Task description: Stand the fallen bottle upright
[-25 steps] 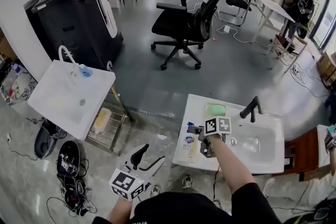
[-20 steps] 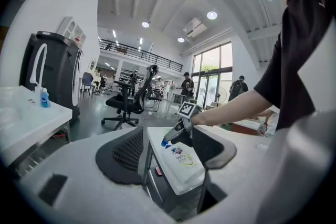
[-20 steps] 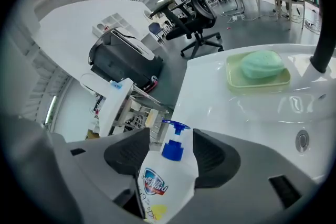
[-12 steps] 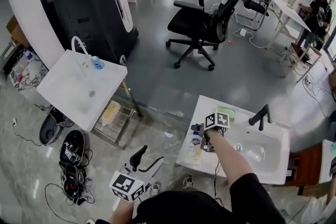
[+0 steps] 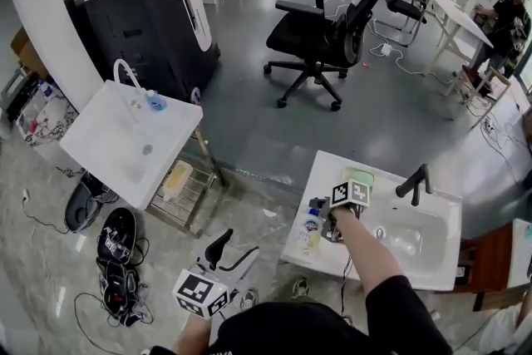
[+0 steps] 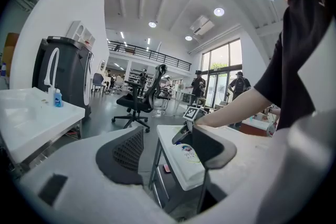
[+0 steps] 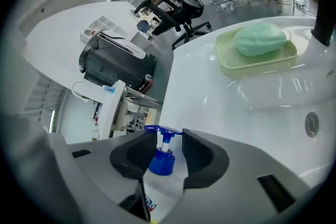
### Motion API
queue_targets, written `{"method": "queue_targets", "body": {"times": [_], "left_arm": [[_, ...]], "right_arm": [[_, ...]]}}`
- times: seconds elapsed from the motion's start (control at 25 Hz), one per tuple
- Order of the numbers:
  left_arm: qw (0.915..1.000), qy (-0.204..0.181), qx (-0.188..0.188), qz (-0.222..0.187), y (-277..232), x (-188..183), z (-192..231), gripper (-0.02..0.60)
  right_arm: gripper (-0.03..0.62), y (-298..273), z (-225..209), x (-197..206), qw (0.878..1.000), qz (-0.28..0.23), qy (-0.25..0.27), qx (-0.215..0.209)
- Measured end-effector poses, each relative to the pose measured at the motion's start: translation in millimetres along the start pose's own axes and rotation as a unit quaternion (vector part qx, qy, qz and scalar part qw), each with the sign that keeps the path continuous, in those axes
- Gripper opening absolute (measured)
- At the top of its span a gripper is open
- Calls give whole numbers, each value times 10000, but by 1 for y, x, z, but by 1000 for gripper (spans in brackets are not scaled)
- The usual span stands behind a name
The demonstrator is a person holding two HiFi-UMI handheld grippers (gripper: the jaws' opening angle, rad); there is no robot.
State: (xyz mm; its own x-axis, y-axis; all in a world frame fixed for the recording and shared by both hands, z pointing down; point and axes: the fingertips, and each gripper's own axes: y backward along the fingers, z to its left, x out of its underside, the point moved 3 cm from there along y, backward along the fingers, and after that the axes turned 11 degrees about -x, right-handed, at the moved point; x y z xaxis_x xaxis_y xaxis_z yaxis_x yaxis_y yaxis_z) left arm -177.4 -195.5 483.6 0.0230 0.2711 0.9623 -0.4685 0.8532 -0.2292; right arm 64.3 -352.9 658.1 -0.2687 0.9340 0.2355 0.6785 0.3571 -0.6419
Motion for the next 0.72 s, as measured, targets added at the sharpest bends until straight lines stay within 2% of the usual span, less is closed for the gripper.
{"method": "queue_targets", "body": {"times": [0.16, 0.44, 0.72], "left_arm": [[9999, -42, 136, 2, -6, -4, -2, 305], [9989, -122, 448, 23, -14, -6, -9, 305], [9961, -229, 847, 66, -23, -8, -25, 305]], "right_arm": [[155, 6, 0, 1, 9998, -173, 9, -41], [153, 25, 18, 2, 9957, -778, 366, -354], [147, 63, 45, 7, 9825, -1507, 895, -627]]}}
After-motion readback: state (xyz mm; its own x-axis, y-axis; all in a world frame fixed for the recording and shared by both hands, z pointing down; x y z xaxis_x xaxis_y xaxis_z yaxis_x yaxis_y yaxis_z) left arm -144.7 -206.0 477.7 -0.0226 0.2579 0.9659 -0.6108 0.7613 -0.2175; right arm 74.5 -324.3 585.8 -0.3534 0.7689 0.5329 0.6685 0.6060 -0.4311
